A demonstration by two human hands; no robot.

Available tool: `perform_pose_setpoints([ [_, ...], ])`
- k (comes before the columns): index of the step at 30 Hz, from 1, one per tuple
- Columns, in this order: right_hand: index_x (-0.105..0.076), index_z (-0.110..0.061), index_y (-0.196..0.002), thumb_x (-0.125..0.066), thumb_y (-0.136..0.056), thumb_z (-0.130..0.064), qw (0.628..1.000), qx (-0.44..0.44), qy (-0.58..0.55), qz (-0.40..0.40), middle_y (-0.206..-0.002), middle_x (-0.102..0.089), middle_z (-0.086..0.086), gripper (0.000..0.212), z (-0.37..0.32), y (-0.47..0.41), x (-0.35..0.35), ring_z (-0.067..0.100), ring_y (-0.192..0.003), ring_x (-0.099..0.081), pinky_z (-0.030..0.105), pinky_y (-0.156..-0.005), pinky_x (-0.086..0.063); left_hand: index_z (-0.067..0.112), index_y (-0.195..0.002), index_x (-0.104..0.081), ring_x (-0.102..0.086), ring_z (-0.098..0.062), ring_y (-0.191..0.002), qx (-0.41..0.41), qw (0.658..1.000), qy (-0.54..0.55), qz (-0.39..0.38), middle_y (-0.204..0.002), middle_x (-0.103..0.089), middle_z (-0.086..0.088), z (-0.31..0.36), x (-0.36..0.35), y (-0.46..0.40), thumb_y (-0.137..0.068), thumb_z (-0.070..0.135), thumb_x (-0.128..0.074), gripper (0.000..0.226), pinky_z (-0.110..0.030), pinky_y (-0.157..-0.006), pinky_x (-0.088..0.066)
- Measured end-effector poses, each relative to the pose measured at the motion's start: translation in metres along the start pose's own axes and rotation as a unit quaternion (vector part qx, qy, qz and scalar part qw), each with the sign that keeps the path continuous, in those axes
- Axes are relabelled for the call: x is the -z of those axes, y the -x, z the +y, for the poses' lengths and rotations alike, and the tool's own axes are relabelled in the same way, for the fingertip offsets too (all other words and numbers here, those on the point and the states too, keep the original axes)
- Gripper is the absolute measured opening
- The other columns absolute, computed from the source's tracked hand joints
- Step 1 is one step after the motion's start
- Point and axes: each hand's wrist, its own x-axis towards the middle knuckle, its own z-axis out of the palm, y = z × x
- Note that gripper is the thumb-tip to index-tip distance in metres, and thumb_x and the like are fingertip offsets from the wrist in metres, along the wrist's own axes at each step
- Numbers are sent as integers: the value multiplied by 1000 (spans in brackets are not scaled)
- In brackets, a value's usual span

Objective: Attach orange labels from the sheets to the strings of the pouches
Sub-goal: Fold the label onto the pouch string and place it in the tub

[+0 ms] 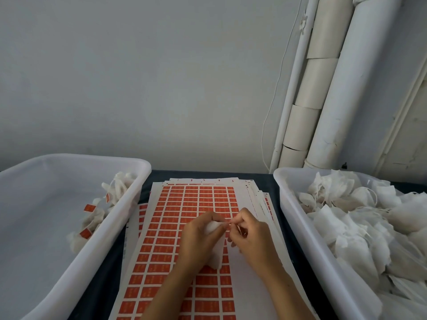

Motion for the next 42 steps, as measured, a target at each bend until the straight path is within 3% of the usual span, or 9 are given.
perform_pose_setpoints([
  [3, -50, -30, -86, -64, -86, -24, 999, -19, 7, 26, -83, -59, -24, 15, -1, 1, -1, 0, -69, -65, 9, -63, -52, 31, -80, -67, -63, -1, -77, 14, 1000, 11, 17, -78, -68, 18, 0, -2, 1, -85, 24, -68, 9, -10, -64, -50],
  [8, -46, -31, -81, -63, -86, -26, 997, -56, 1, 58, -80, -54, -28, 18, 0, 2, -1, 1, -62, -65, 9, -58, -51, 39, -77, -49, -58, 2, -65, -13, 989, -148, -15, -71, -57, 22, -1, -6, -2, -84, 33, -68, 20, -5, -57, -44],
  [12, -45, -37, -81, -63, -87, -23, 999, -38, -12, 36, -81, -57, -26, 23, -1, 2, 1, -1, -66, -65, 11, -60, -53, 40, -84, -44, -55, 3, -65, -17, 985, -172, -20, -72, -51, 24, -2, -6, -3, -85, 29, -67, 26, 0, -61, -41],
  [19, -48, -33, -85, -64, -87, -23, 999, -20, 4, 43, -78, -60, -21, 18, 0, 2, -2, 1, -68, -65, 9, -61, -52, 30, -82, -58, -54, 5, -67, -89, 975, -202, -8, -74, -51, 25, 0, 2, -3, -83, 18, -67, 15, -1, -60, -41],
  [27, -50, -25, -85, -62, -87, -22, 994, -62, 25, 86, -73, -54, -25, 13, -2, 4, -6, 3, -57, -62, 5, -53, -47, 33, -85, -66, -46, 10, -57, -39, 966, -247, 65, -72, -53, 27, 5, -1, 0, -80, 32, -70, 6, -7, -55, -39],
  [34, -52, -21, -84, -62, -87, -20, 990, -86, 9, 107, -70, -54, -23, 11, -3, 4, -9, 3, -54, -61, 4, -51, -46, 36, -84, -62, -51, 6, -60, -1, 967, -247, 57, -71, -54, 26, 5, -4, -2, -83, 35, -65, 4, -6, -56, -39],
  [37, -52, -20, -82, -61, -88, -17, 990, -72, -28, 119, -76, -60, -19, 11, 0, 6, -6, 0, -63, -63, 7, -54, -48, 38, -81, -58, -57, 7, -69, 22, 989, -146, 22, -74, -58, 28, 4, -1, -1, -83, 30, -68, 13, -3, -55, -42],
  [39, -51, -23, -81, -60, -89, -15, 985, -77, -62, 143, -78, -64, -12, 14, 2, 6, -5, 0, -65, -64, 9, -54, -49, 37, -88, -60, -60, 1, -83, 65, 996, -36, -42, -89, -61, 26, 0, 3, 0, -83, 30, -69, 12, -6, -60, -48],
  [42, -51, -21, -82, -57, -90, -12, 976, -88, -104, 172, -72, -65, -8, 13, 6, 7, -4, 3, -64, -64, 9, -52, -47, 35, -93, -61, -62, -7, -85, 96, 982, -5, -162, -92, -62, 20, -2, 5, 3, -87, 31, -64, 8, -11, -65, -52],
])
